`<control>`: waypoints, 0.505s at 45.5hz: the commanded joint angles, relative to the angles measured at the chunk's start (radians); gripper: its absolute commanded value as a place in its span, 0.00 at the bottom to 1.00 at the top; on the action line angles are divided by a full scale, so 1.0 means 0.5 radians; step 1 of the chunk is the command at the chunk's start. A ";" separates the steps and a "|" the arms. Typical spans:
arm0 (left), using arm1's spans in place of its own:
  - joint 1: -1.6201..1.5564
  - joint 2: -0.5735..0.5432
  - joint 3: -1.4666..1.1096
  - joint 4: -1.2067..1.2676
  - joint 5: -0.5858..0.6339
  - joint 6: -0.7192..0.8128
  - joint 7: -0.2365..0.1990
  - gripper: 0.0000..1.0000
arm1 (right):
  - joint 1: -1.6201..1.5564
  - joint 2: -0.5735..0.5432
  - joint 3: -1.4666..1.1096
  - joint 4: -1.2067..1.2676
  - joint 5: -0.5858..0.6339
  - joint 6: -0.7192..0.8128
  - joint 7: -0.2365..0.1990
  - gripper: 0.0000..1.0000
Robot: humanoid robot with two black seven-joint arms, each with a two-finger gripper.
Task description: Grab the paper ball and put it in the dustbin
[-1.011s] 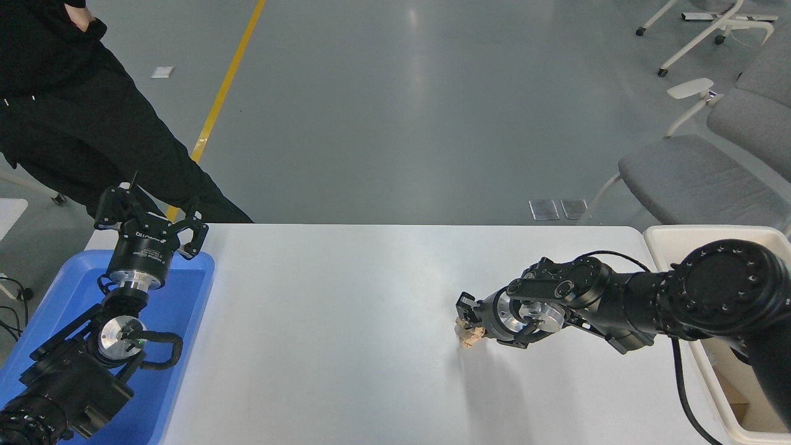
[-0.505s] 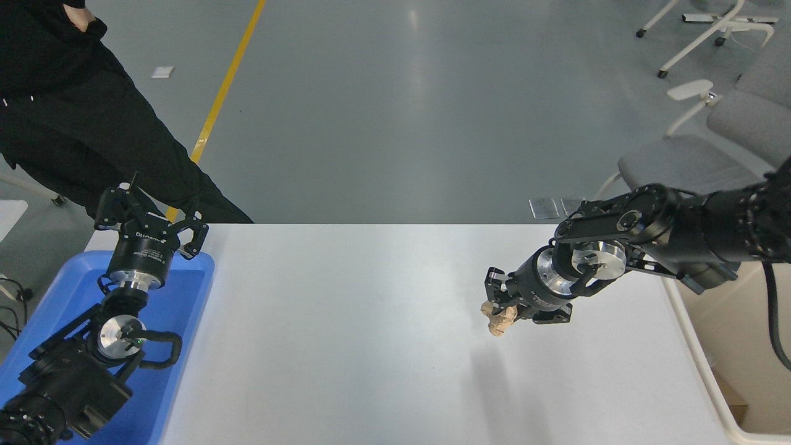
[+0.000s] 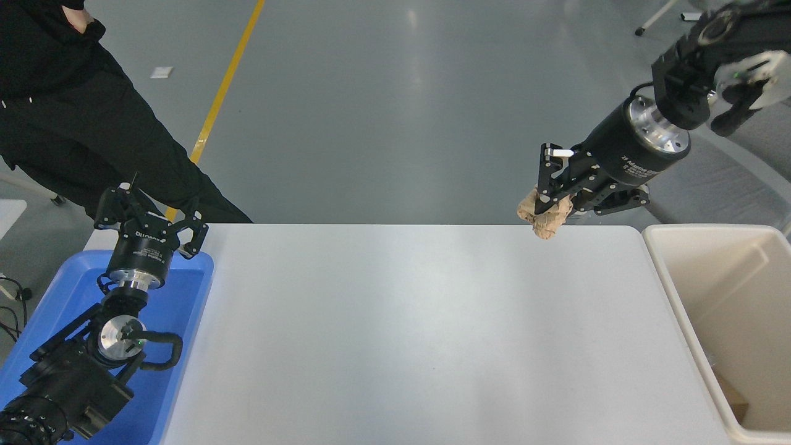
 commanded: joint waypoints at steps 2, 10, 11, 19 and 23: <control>0.000 0.000 0.002 0.000 0.001 0.001 0.000 0.99 | 0.222 -0.057 -0.126 0.031 0.003 0.042 0.002 0.00; 0.000 0.000 -0.001 0.000 0.001 0.001 0.000 0.99 | 0.200 -0.112 -0.392 -0.051 0.003 0.042 -0.001 0.00; 0.000 0.000 0.002 0.000 0.001 0.001 0.000 0.99 | 0.194 -0.152 -0.444 -0.079 0.003 0.042 -0.001 0.00; 0.000 0.000 0.002 0.000 -0.002 0.001 0.000 0.99 | -0.063 -0.514 -0.607 -0.382 -0.006 0.042 -0.001 0.00; 0.003 0.000 0.002 0.003 0.001 0.001 0.000 0.99 | -0.284 -0.628 -0.601 -0.591 -0.007 0.042 -0.001 0.00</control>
